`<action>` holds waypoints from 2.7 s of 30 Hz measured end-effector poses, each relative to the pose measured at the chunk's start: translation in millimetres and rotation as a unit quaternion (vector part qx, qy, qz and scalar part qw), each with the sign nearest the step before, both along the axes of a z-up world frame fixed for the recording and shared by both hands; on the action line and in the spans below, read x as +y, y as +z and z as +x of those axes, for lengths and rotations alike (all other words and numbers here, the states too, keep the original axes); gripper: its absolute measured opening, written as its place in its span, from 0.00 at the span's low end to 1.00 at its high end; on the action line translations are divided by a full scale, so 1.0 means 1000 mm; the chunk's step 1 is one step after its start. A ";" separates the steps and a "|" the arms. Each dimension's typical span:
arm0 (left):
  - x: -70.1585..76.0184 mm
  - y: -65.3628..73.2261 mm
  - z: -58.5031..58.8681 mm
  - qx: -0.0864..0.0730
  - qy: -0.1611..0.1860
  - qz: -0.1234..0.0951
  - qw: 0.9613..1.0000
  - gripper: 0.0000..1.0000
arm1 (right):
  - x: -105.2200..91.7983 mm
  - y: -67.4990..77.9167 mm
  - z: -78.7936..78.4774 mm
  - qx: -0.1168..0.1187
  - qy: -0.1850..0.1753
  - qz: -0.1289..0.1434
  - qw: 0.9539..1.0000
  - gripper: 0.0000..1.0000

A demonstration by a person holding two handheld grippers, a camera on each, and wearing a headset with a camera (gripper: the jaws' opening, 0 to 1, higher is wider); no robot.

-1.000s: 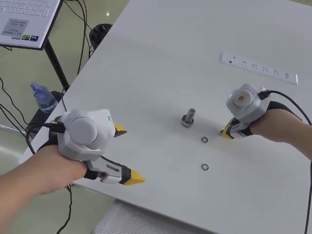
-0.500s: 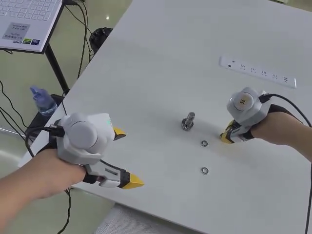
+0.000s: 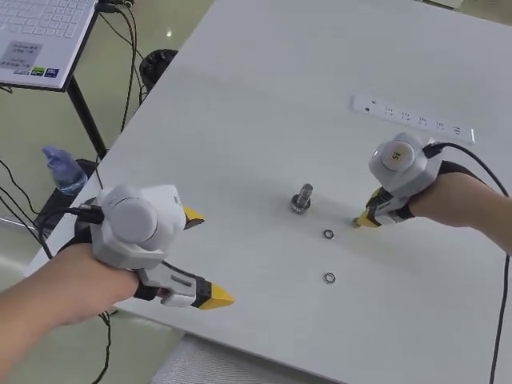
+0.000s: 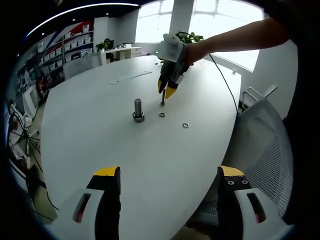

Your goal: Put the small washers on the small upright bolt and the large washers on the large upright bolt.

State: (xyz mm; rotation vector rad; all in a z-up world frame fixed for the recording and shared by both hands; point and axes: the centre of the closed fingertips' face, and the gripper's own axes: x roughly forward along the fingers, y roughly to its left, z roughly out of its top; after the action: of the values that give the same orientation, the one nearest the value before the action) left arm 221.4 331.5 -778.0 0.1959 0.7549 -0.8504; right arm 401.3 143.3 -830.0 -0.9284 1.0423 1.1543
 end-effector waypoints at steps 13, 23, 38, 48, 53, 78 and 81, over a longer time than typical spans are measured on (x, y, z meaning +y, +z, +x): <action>-0.004 0.007 0.001 -0.010 0.001 -0.004 1.000 0.79 | 0.005 0.018 -0.009 0.001 0.009 0.007 1.000 0.24; -0.001 0.011 -0.003 -0.017 0.011 -0.011 1.000 0.81 | 0.013 0.023 -0.019 -0.002 0.020 0.014 1.000 0.24; 0.000 0.007 -0.012 -0.011 0.000 -0.011 1.000 0.80 | 0.031 0.015 -0.043 0.013 0.040 0.017 0.999 0.27; 0.000 0.009 -0.009 -0.019 -0.005 -0.013 1.000 0.80 | 0.035 0.001 -0.051 0.016 0.037 0.020 0.999 0.27; -0.003 0.009 -0.010 -0.020 -0.014 -0.018 1.000 0.79 | 0.039 -0.008 -0.052 0.015 0.031 0.022 0.999 0.27; 0.006 0.001 -0.013 -0.005 -0.015 -0.019 1.000 0.78 | 0.042 -0.040 -0.045 0.012 0.023 0.003 1.000 0.25; 0.007 0.000 -0.014 -0.002 -0.015 -0.019 1.000 0.78 | 0.046 -0.039 -0.043 0.009 0.021 0.009 1.000 0.25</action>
State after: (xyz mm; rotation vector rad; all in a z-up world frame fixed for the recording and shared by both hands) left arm 207.5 338.1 -778.3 0.1747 0.7330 -0.8925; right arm 358.4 189.2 -868.9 -0.9317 1.0290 1.2076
